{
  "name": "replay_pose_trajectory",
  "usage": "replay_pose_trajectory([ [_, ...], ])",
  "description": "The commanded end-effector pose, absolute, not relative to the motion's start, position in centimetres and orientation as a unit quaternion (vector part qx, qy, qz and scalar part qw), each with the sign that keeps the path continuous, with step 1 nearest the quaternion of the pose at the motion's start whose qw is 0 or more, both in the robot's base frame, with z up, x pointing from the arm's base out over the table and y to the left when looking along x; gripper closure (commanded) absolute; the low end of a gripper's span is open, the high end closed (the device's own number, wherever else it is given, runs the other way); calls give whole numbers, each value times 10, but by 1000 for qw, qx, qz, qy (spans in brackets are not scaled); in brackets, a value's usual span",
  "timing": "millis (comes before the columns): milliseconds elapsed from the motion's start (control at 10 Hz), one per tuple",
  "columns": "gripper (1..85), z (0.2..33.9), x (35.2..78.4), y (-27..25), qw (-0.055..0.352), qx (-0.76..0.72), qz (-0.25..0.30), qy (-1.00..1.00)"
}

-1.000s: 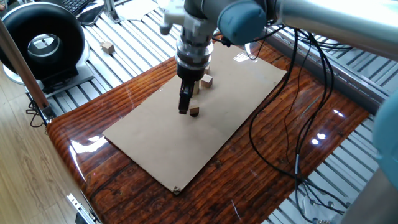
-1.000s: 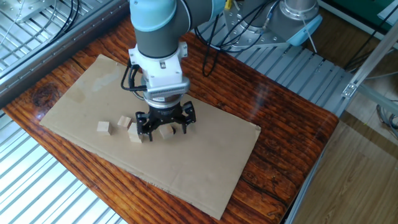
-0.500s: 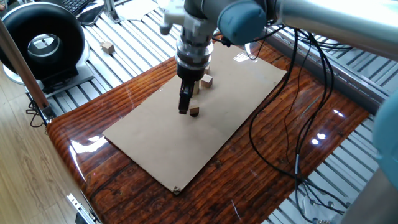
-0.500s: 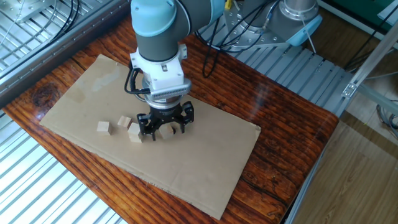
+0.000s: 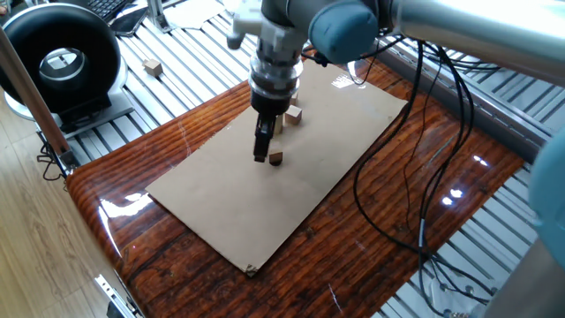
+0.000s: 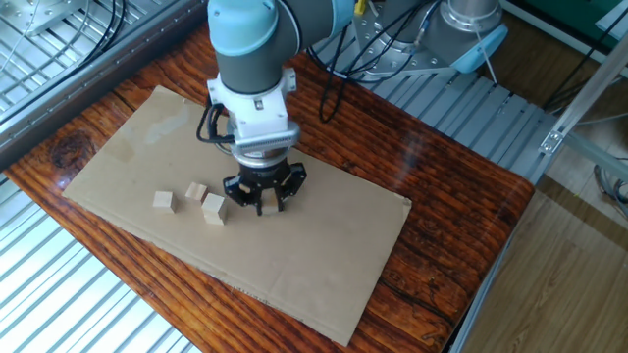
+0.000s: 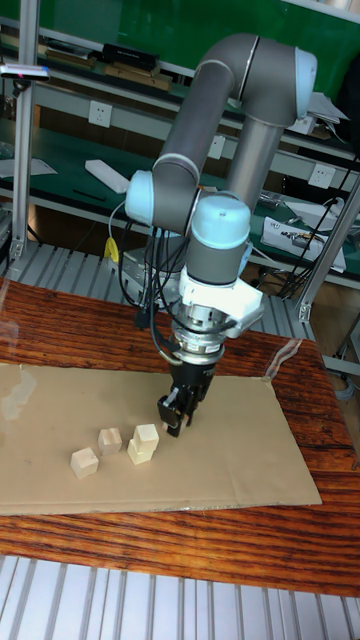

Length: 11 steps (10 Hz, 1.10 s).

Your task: Stack the blocks in a vertical line of five

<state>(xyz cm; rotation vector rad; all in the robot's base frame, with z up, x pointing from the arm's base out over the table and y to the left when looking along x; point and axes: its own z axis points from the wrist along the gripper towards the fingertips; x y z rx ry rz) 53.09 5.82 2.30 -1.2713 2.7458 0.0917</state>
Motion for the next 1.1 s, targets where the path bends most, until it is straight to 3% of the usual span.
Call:
replay_pose_trajectory([
  [0,847,62,524,66,51,-331,54,941],
  [300,847,107,586,51,112,-279,39,953],
  [600,847,126,621,23,134,-242,13,961],
  [1000,847,104,622,3,109,-214,22,970],
])
